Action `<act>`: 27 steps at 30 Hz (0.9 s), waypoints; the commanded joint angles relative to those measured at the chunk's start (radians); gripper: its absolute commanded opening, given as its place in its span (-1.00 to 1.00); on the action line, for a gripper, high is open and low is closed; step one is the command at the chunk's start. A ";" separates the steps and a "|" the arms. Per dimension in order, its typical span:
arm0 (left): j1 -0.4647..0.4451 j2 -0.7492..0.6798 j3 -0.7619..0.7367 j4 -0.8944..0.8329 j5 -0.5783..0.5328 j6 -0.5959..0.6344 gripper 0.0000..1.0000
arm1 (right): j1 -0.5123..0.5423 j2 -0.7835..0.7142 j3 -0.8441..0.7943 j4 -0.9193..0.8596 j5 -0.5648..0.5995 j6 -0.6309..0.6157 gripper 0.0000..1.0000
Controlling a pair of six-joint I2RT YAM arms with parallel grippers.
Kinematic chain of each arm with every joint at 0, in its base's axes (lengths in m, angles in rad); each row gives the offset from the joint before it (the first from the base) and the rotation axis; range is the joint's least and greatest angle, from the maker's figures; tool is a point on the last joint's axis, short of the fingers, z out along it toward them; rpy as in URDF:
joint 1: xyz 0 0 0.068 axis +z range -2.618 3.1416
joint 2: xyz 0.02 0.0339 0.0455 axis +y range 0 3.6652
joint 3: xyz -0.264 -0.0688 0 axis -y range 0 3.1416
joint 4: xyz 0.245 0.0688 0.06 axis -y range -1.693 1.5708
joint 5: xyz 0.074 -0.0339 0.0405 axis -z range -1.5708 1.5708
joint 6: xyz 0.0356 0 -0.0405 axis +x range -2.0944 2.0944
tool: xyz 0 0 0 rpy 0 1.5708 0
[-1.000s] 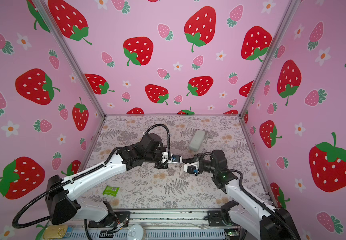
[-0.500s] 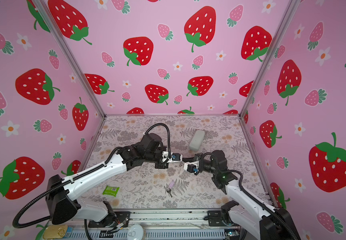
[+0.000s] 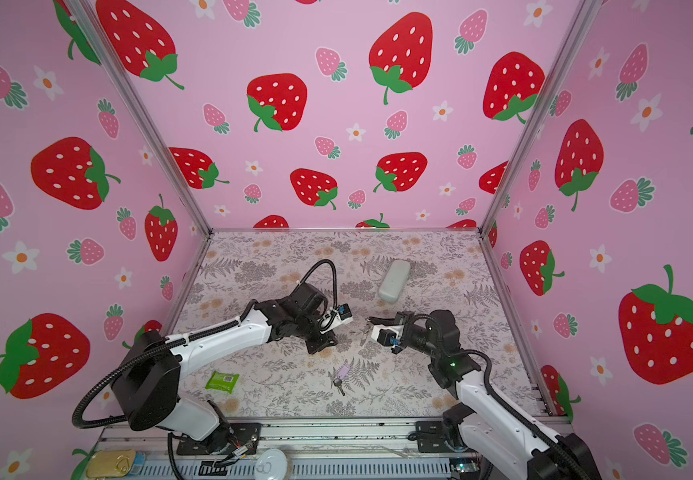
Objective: Put the keys on the keyring
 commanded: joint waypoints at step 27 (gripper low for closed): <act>-0.051 0.130 -0.128 0.064 0.201 -0.256 -0.42 | 0.040 -0.171 -0.018 -0.124 -0.053 0.040 -1.00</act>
